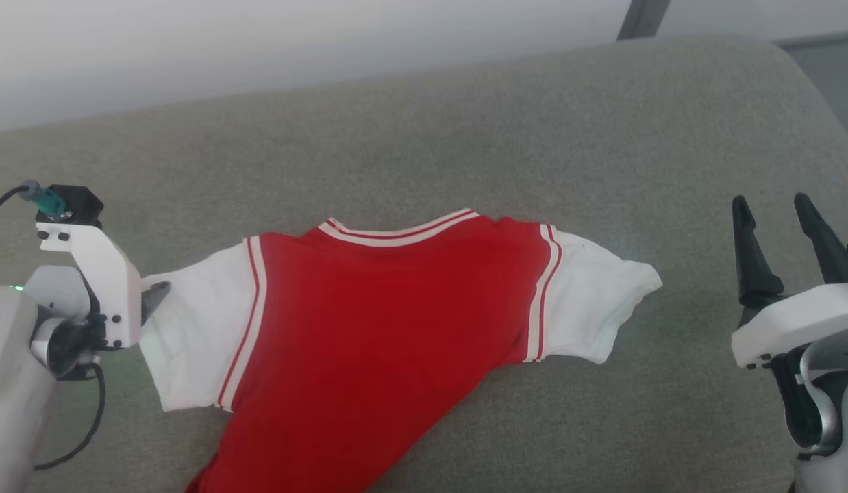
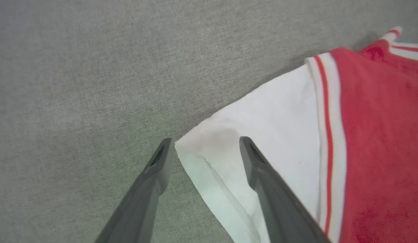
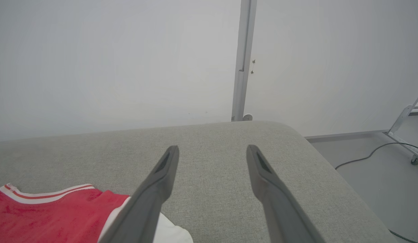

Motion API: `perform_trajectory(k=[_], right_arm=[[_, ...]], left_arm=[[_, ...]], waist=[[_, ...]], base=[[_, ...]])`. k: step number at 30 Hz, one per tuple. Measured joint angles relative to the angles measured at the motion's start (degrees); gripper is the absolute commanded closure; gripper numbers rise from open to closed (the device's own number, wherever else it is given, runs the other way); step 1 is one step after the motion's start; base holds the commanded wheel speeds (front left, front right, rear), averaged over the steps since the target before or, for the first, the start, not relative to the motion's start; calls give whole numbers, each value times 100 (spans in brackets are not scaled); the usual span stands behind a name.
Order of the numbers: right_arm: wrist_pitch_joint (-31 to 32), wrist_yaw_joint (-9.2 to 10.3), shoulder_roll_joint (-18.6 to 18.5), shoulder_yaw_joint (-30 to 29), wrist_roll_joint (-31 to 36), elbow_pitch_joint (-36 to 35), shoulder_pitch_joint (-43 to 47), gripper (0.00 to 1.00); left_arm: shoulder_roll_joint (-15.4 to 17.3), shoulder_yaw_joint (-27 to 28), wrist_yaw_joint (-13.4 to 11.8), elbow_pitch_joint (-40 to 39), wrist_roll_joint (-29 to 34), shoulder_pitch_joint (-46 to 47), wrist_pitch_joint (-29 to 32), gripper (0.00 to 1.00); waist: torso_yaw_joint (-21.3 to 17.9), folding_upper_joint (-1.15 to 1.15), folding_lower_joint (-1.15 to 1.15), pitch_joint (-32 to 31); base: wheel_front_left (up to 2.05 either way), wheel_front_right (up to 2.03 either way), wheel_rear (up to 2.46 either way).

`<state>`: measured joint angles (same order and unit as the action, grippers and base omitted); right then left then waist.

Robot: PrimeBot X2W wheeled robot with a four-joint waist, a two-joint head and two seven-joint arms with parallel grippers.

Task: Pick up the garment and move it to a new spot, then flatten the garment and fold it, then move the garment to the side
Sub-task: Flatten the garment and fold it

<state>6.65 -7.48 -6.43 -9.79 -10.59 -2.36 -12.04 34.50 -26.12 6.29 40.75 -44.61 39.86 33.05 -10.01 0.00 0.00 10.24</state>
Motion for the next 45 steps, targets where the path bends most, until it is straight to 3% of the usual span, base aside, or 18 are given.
perform_trajectory(k=[13,14,15,16,29,40,41,42,45], right_arm=[[419,-1,-46,157,-133,70,-220,0],[472,-1,-54,182,-159,70,-226,0],[568,-1,-54,189,-182,68,-234,0],[667,-1,-71,213,-205,69,-235,0],[2844,-1,-454,488,-878,346,-388,0],[4157,0,-593,535,-1018,1357,-1013,0],[4323,0,-594,509,-1066,1481,-1082,42],[4445,0,-632,536,-1115,1564,-1145,99],[4640,1,-679,582,-1206,1726,-1286,100]], left_arm=[[-316,-74,-165,1279,-77,854,700,0],[-365,-66,-199,1348,-98,911,771,20],[-405,-43,-208,1422,-148,975,855,65],[-425,-35,-209,1480,-178,1018,907,100],[-621,-130,-41,1793,-218,1402,860,100],[-894,-241,57,1936,-216,1691,632,100],[-929,-250,63,1951,-223,1699,608,100],[-953,-272,73,1964,-222,1708,567,100],[-1022,-310,80,2013,-229,1714,472,100]], waist=[[-97,0,0,618],[-86,0,0,639],[-74,0,0,657],[-61,0,0,669],[202,0,0,829],[558,0,0,1000],[591,0,0,1007],[624,0,0,1008],[712,0,0,987]], base=[[0,0,0],[0,0,0],[0,0,0],[0,0,0],[0,0,0],[0,0,0],[0,0,0],[0,0,0],[0,0,0]])
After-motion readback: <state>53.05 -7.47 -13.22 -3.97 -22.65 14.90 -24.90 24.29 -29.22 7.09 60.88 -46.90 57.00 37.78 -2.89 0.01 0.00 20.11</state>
